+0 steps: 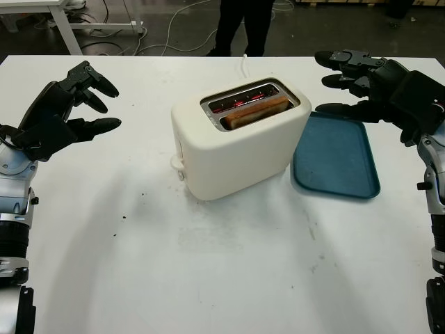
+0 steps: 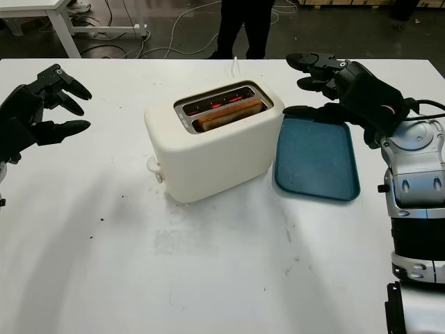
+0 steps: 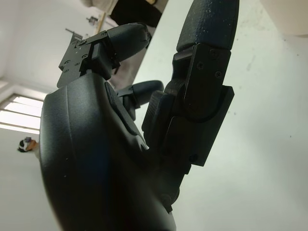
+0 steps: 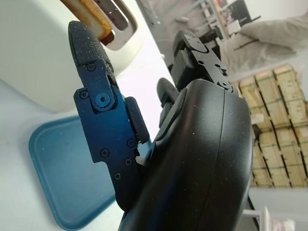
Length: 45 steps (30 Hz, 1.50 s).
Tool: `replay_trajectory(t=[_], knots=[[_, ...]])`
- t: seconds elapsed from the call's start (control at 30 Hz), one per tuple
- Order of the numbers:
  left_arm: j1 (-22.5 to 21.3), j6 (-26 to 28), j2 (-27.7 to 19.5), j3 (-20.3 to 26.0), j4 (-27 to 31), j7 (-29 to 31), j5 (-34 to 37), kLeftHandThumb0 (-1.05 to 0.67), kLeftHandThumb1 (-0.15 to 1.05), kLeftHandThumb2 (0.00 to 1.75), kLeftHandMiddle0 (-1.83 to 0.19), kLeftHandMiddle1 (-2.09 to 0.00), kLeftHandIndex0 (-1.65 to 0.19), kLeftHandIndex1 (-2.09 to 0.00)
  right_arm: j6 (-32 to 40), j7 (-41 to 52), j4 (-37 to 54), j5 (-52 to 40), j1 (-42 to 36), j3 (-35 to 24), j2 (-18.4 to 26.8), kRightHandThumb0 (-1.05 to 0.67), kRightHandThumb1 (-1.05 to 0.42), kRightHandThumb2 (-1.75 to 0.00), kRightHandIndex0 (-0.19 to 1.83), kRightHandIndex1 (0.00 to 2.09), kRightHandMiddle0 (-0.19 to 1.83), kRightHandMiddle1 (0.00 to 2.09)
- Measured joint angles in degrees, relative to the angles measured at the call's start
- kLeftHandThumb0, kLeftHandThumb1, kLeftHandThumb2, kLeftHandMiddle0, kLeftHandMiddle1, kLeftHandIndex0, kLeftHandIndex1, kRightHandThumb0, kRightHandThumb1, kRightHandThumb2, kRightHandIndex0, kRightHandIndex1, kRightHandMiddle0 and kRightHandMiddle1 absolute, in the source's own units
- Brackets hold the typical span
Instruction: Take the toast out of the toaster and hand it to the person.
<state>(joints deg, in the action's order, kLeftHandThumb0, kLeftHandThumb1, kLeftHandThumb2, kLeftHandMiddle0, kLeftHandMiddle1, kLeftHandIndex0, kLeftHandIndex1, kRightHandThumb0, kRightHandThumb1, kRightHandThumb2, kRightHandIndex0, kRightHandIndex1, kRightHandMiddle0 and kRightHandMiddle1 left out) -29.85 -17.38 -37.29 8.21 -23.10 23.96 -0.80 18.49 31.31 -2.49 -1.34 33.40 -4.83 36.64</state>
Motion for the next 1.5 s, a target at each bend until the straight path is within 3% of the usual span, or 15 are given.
replay_trajectory(t=[1.5], knots=[[0.0,-0.01,0.02,0.01,0.0,-0.01,0.11,-1.05,0.92,0.23,-0.11,-1.64,-0.08,-1.56,0.65,0.23,0.03,-0.67,0.0,0.08,0.0,-0.66,-0.79,-0.01,0.0,0.56,0.29,0.0]])
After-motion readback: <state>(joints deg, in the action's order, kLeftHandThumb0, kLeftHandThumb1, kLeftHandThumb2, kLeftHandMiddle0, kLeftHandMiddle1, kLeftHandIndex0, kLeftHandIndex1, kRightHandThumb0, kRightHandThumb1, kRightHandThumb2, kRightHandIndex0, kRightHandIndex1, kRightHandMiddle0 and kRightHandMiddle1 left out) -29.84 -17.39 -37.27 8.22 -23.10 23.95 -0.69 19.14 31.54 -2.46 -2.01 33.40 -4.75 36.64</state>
